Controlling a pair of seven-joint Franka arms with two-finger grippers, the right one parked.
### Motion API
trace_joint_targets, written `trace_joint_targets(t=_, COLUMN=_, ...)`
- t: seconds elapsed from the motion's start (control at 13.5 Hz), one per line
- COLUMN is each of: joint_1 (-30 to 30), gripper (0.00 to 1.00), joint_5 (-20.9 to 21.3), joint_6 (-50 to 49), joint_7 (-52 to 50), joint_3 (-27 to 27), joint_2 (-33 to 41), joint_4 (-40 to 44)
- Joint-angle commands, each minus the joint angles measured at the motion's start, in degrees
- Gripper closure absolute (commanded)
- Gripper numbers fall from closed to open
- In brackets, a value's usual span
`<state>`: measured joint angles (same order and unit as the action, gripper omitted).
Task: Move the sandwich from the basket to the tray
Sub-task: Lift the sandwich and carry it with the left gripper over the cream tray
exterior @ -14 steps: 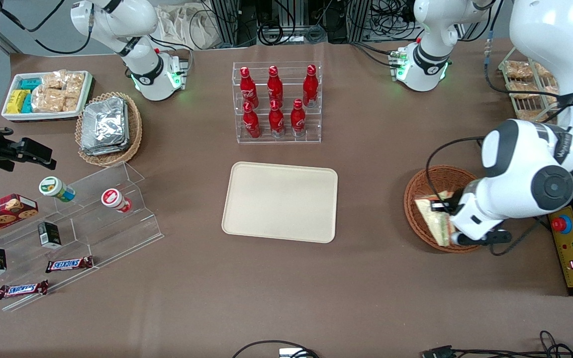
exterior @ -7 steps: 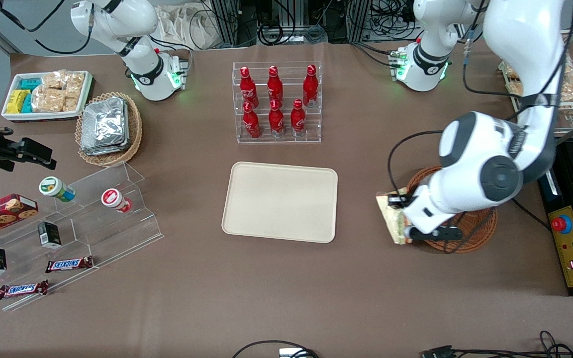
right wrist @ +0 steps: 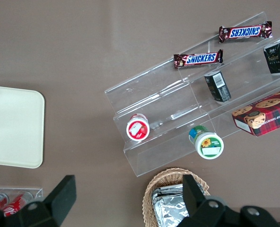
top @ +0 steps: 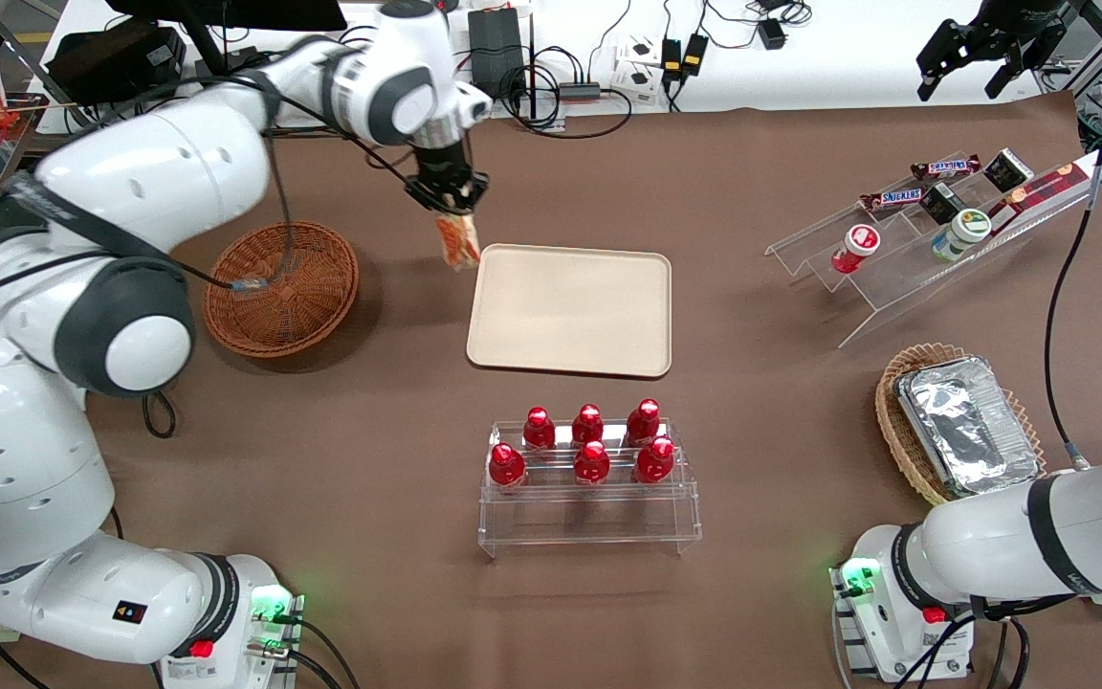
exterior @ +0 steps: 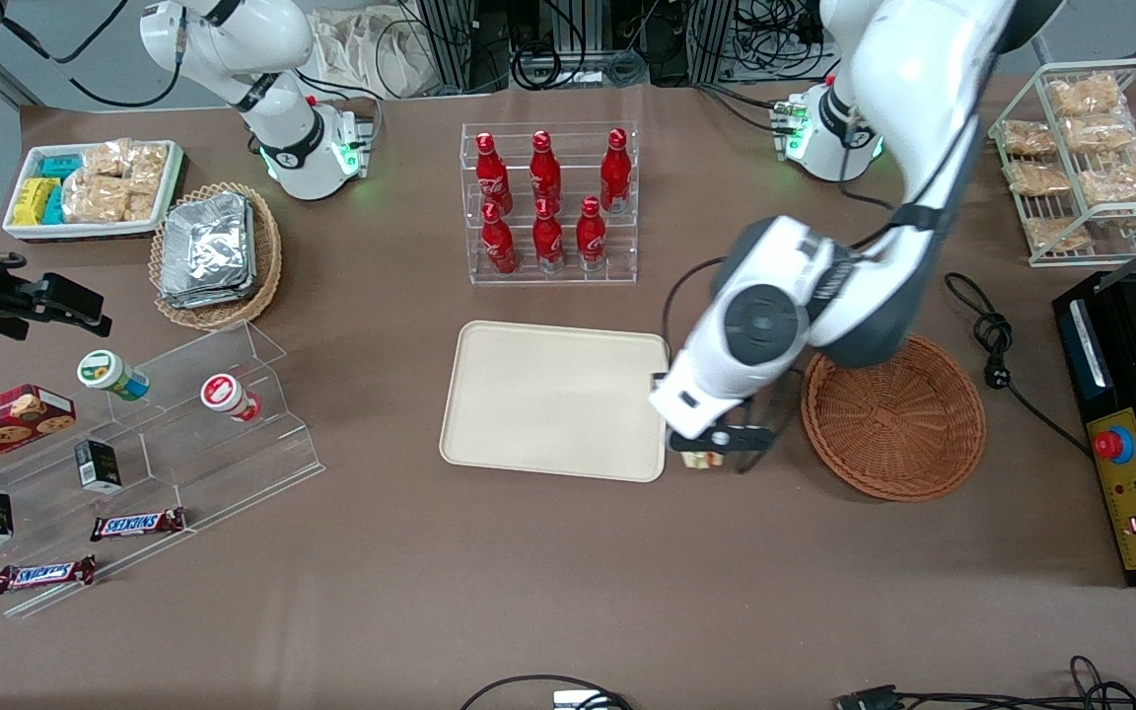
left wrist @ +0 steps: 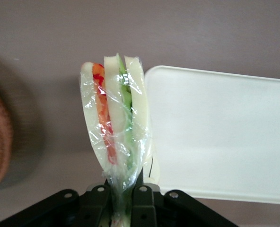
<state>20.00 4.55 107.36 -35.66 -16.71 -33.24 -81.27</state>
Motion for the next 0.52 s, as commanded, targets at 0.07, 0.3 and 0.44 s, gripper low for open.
trace_joint_targets(t=0.07, joint_1=4.1, gripper=1.00, joint_5=1.4, joint_6=3.6, joint_7=-1.3, joint_3=0.5, joint_2=-6.6, joint_4=3.0)
trace_joint_targets(t=0.3, joint_1=4.2, gripper=1.00, joint_5=1.3, joint_6=3.7, joint_7=2.9, joint_3=0.5, joint_2=-8.1, joint_4=2.5)
trace_joint_targets(t=0.44, joint_1=3.7, gripper=1.00, joint_5=1.5, joint_6=0.9, joint_7=6.2, joint_3=0.5, joint_2=-7.5, joint_4=1.5)
